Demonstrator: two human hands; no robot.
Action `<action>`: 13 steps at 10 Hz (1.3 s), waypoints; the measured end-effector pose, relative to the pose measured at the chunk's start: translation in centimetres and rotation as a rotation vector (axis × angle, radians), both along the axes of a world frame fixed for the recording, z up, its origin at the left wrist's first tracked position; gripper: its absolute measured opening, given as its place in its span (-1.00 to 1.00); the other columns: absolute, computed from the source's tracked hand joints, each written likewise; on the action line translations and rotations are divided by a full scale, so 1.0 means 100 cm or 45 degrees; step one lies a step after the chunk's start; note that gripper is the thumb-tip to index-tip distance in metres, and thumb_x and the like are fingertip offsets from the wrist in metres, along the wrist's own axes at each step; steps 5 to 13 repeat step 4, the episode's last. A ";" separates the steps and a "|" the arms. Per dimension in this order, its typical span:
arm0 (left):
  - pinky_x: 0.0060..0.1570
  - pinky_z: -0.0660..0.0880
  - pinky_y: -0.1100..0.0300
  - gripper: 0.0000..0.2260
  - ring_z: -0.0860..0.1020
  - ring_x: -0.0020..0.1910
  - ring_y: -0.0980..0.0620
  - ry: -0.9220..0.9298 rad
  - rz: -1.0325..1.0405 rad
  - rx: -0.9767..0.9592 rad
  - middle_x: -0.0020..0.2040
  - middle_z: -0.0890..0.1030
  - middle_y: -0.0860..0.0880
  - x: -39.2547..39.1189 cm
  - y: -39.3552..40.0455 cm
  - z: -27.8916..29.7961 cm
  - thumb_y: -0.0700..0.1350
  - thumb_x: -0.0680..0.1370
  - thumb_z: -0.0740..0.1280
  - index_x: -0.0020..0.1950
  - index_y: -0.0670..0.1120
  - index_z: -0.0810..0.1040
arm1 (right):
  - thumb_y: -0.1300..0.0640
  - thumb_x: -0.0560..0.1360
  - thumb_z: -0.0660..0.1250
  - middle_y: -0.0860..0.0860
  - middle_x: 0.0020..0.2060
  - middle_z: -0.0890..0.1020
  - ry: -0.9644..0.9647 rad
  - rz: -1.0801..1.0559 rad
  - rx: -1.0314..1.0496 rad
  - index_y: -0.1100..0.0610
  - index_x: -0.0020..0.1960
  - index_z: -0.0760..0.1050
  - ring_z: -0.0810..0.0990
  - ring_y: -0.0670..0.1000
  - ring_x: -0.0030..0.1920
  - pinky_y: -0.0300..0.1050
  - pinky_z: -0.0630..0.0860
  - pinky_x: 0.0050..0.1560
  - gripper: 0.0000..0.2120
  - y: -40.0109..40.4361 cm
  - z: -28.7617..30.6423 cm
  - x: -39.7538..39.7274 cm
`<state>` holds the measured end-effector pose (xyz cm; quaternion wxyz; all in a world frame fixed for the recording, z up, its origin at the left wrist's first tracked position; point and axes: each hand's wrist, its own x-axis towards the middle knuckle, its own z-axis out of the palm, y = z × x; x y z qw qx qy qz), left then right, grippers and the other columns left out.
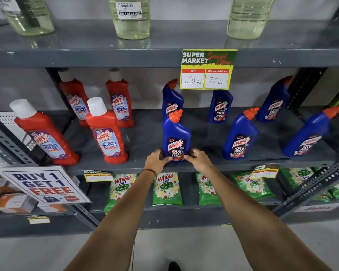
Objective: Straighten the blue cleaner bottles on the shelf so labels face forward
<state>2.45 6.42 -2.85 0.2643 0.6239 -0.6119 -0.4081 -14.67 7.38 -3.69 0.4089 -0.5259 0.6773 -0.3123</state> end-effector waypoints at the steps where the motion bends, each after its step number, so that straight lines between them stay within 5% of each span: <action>1: 0.19 0.48 -0.01 -0.60 0.54 0.17 -0.15 -0.017 0.007 -0.014 0.20 0.58 -0.21 0.001 0.003 -0.002 -0.05 0.45 0.40 0.18 -0.25 0.47 | 0.13 0.47 0.35 0.19 0.18 0.59 0.008 -0.020 -0.015 0.26 0.23 0.45 0.56 0.14 0.18 0.10 0.46 0.25 -0.63 0.002 -0.003 -0.001; 3: 0.22 0.48 -0.05 -0.63 0.54 0.18 -0.15 -0.024 -0.007 -0.022 0.20 0.59 -0.20 0.005 0.018 -0.005 -0.07 0.47 0.37 0.21 -0.20 0.47 | 0.09 0.48 0.33 0.20 0.22 0.57 0.054 -0.054 -0.010 0.27 0.33 0.38 0.55 0.12 0.20 -0.11 0.43 0.12 -0.53 0.016 -0.007 -0.002; 13: 0.20 0.49 0.01 -0.63 0.55 0.17 -0.15 -0.101 -0.046 -0.044 0.21 0.59 -0.19 0.005 0.028 -0.008 -0.07 0.49 0.34 0.26 -0.17 0.44 | 0.09 0.50 0.32 0.19 0.29 0.51 0.107 -0.067 -0.038 0.25 0.39 0.30 0.51 0.12 0.27 -0.09 0.42 0.21 -0.48 0.030 -0.009 0.000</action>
